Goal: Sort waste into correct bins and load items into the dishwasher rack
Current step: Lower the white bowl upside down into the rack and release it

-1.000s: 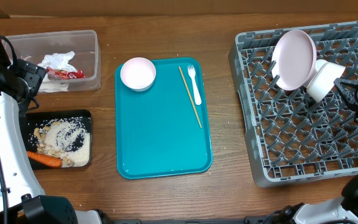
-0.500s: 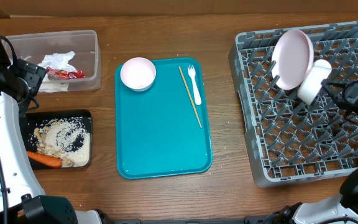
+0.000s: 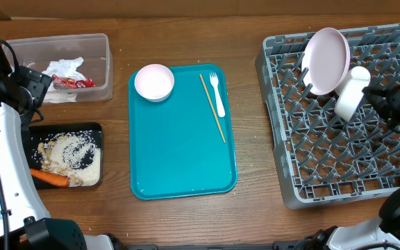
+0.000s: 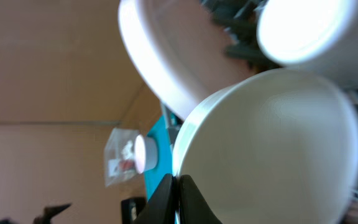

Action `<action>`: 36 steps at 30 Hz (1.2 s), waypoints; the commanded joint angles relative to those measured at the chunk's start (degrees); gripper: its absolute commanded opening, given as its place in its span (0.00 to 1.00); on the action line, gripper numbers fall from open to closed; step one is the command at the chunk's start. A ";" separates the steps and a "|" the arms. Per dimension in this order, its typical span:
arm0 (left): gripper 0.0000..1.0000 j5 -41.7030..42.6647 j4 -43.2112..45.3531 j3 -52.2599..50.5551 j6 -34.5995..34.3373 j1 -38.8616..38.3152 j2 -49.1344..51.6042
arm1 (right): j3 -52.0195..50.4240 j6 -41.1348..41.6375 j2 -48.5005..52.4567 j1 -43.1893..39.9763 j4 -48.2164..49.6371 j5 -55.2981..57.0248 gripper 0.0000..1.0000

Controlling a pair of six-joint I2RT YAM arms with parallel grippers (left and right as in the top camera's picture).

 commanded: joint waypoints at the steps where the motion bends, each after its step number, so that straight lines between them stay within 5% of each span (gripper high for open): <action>1: 1.00 -0.20 0.09 0.42 -0.57 -0.07 0.28 | 3.48 9.79 -3.56 -0.61 -1.88 16.31 0.05; 8: 1.00 -0.20 0.09 0.42 -0.57 -0.07 0.28 | 7.96 21.62 -10.12 -0.48 -9.92 41.18 0.08; 14: 1.00 -0.20 0.09 0.42 -0.55 -0.07 0.28 | 8.55 22.86 -16.17 -0.11 -11.72 44.68 0.15; 21: 1.00 -0.20 0.09 0.42 -0.55 -0.07 0.28 | 8.52 20.90 -17.31 7.93 -12.48 47.47 0.34; 29: 1.00 -0.20 0.09 0.42 -0.55 -0.04 0.28 | 7.87 24.41 -6.67 19.39 -10.60 65.51 0.15; 36: 1.00 -0.20 0.09 0.42 -0.55 -0.07 0.28 | 7.87 26.25 1.51 19.28 -11.63 72.72 0.11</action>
